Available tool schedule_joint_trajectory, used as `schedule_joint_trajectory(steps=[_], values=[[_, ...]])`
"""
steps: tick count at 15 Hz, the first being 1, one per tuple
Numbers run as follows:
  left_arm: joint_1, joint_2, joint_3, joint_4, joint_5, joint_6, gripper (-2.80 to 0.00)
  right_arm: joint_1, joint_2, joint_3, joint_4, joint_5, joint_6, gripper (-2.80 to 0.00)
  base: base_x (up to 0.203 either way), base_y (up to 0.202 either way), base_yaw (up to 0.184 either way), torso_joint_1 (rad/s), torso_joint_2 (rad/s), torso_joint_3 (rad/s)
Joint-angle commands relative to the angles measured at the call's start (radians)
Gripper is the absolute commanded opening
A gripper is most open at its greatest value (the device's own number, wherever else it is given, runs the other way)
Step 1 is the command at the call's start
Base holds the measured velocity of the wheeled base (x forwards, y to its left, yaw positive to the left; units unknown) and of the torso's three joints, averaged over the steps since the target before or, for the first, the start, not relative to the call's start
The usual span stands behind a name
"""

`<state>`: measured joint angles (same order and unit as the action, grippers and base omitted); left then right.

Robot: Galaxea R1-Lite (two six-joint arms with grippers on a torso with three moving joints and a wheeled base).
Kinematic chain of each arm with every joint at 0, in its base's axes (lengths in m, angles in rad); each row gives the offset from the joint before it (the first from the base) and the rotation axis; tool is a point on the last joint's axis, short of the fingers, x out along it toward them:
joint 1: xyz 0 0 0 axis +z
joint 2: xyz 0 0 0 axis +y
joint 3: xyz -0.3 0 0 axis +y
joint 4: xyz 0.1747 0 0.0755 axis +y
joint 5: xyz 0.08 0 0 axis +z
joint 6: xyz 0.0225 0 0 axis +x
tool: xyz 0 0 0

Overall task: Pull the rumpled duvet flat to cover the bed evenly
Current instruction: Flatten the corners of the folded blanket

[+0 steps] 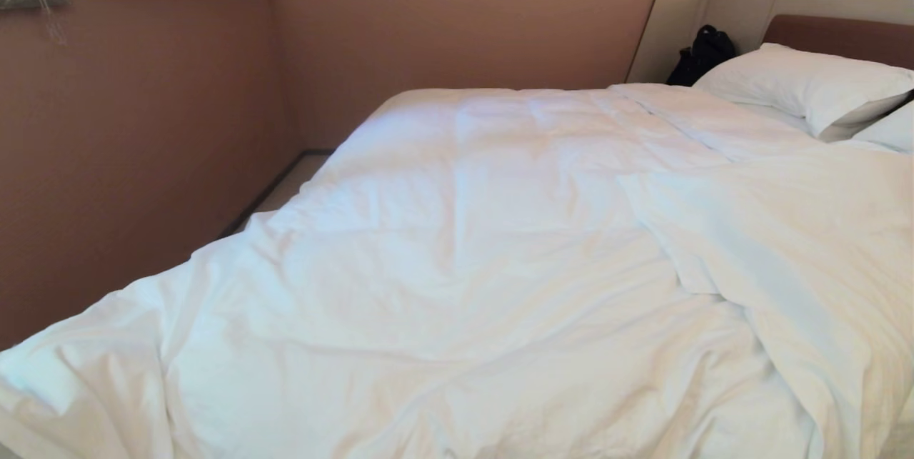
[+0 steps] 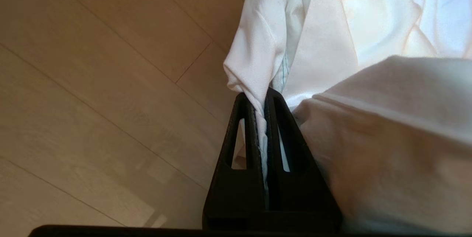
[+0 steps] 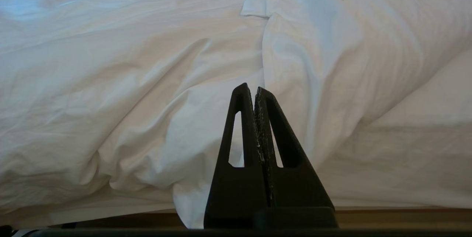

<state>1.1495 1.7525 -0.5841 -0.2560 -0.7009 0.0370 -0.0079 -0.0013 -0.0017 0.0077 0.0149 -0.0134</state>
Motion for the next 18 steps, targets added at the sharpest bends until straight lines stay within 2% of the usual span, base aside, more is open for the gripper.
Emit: schedule_joint_trajectory(steps=[1, 3, 8, 11, 13, 14, 18], values=[[0.055, 0.034, 0.021, -0.002, -0.016, 0.020, -2.80, 0.000, 0.001, 0.000, 0.000, 0.000, 0.000, -2.80, 0.000, 0.000, 0.000, 0.000, 0.00, 0.000], [0.077, 0.054, 0.033, -0.002, -0.037, 0.045, -2.80, 0.000, 0.001, 0.000, 0.000, 0.000, 0.000, -2.80, 0.000, 0.000, 0.000, 0.000, 0.00, 0.000], [0.078, 0.090, 0.026, -0.002, -0.039, 0.050, -2.80, 0.000, 0.001, 0.000, 0.000, 0.000, 0.000, -2.80, 0.000, 0.000, 0.000, 0.000, 0.00, 0.000], [0.078, 0.114, 0.029, -0.002, -0.046, 0.095, -2.80, 0.000, 0.001, 0.000, 0.000, 0.000, 0.000, -2.80, 0.000, 0.000, 0.000, 0.000, 0.00, 0.000], [0.078, 0.125, 0.027, -0.002, -0.048, 0.103, -2.80, 0.000, 0.001, 0.000, -0.001, 0.000, 0.000, -2.80, 0.000, 0.000, 0.000, 0.000, 0.00, 0.000], [0.078, 0.125, 0.027, -0.002, -0.049, 0.103, 0.00, 0.000, 0.001, 0.000, 0.000, 0.000, 0.000, -2.80, 0.000, 0.000, 0.000, 0.000, 0.00, 0.000], [0.082, 0.113, 0.025, -0.002, -0.051, 0.092, 0.00, 0.000, 0.001, 0.000, 0.000, 0.000, 0.000, -2.80, 0.000, 0.000, 0.000, 0.000, 0.00, 0.000]])
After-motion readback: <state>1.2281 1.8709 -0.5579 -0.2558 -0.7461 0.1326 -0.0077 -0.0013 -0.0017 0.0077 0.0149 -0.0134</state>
